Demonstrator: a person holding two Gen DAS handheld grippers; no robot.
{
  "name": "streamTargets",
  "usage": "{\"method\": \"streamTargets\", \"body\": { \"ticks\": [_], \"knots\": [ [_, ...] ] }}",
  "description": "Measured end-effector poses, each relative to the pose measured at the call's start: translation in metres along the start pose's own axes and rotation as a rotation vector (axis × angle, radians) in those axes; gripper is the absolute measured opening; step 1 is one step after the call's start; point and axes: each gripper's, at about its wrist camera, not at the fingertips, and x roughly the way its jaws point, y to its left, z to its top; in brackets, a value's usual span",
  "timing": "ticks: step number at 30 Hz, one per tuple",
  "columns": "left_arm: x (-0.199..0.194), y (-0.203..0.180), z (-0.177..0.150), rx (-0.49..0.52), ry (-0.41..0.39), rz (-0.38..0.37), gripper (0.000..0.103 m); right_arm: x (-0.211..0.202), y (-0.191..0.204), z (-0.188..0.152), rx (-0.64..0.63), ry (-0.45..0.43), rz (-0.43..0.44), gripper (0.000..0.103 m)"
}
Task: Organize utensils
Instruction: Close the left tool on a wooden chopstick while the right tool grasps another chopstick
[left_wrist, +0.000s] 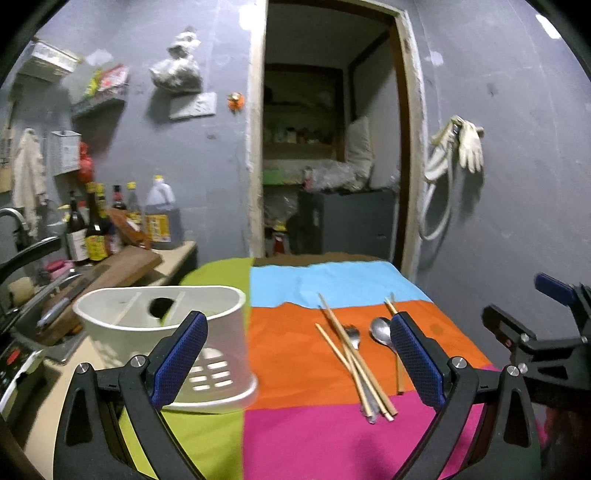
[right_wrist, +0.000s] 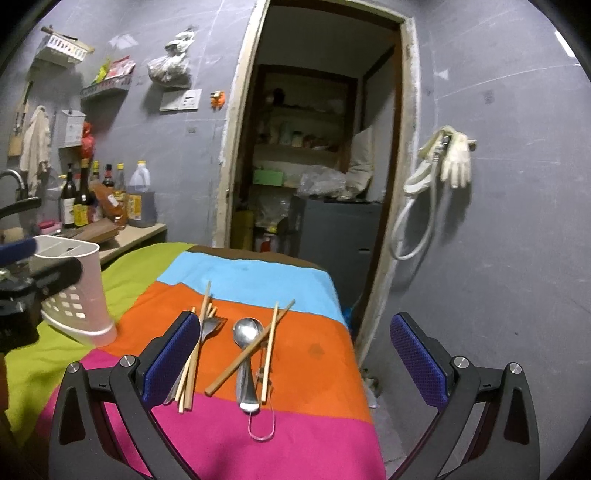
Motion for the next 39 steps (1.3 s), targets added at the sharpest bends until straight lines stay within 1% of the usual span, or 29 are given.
{"method": "streamTargets", "body": {
  "ticks": [3,6,8,9,11,12,14,15,17,18,20,23,25,29,34,39],
  "knots": [
    [0.016,-0.008,0.003,0.015,0.042,-0.046,0.097,0.017,-0.013,0.005,0.022,0.034,0.070,0.103],
    [0.031,-0.014,0.003,0.018,0.085,-0.087,0.096,0.040,-0.024,0.006,0.053,0.096,0.139,0.101],
    [0.043,-0.018,0.004,0.022,0.115,-0.110,0.085,0.055,-0.029,0.005,0.057,0.133,0.162,0.090],
    [0.049,-0.020,0.004,0.024,0.131,-0.121,0.082,0.064,-0.032,0.004,0.059,0.157,0.174,0.086],
    [0.063,-0.022,0.004,0.024,0.173,-0.145,0.069,0.081,-0.036,0.002,0.075,0.205,0.210,0.075],
    [0.072,-0.023,0.004,0.025,0.198,-0.157,0.065,0.091,-0.038,0.000,0.093,0.238,0.239,0.071],
    [0.088,-0.023,0.003,0.021,0.242,-0.175,0.051,0.108,-0.040,-0.005,0.121,0.288,0.285,0.054],
    [0.097,-0.023,0.004,0.012,0.270,-0.189,0.048,0.113,-0.039,-0.007,0.124,0.302,0.297,0.051],
    [0.116,-0.020,0.003,-0.022,0.325,-0.217,0.036,0.129,-0.039,-0.010,0.130,0.344,0.324,0.043],
    [0.127,-0.019,0.003,-0.043,0.355,-0.231,0.033,0.136,-0.038,-0.012,0.141,0.360,0.340,0.041],
    [0.144,-0.016,0.002,-0.075,0.403,-0.249,0.027,0.154,-0.038,-0.016,0.173,0.416,0.381,0.031],
    [0.167,-0.012,-0.001,-0.121,0.470,-0.265,0.021,0.171,-0.039,-0.022,0.196,0.467,0.404,0.024],
    [0.180,-0.009,-0.001,-0.146,0.505,-0.276,0.018,0.178,-0.039,-0.023,0.199,0.486,0.408,0.020],
    [0.195,-0.006,-0.004,-0.169,0.542,-0.285,0.014,0.193,-0.040,-0.025,0.226,0.526,0.422,0.014],
    [0.205,0.001,-0.009,-0.206,0.578,-0.295,0.008,0.202,-0.040,-0.028,0.246,0.551,0.433,0.013],
    [0.212,0.009,-0.009,-0.254,0.589,-0.316,0.008,0.210,-0.046,-0.028,0.309,0.572,0.456,0.012]
  ]
}}
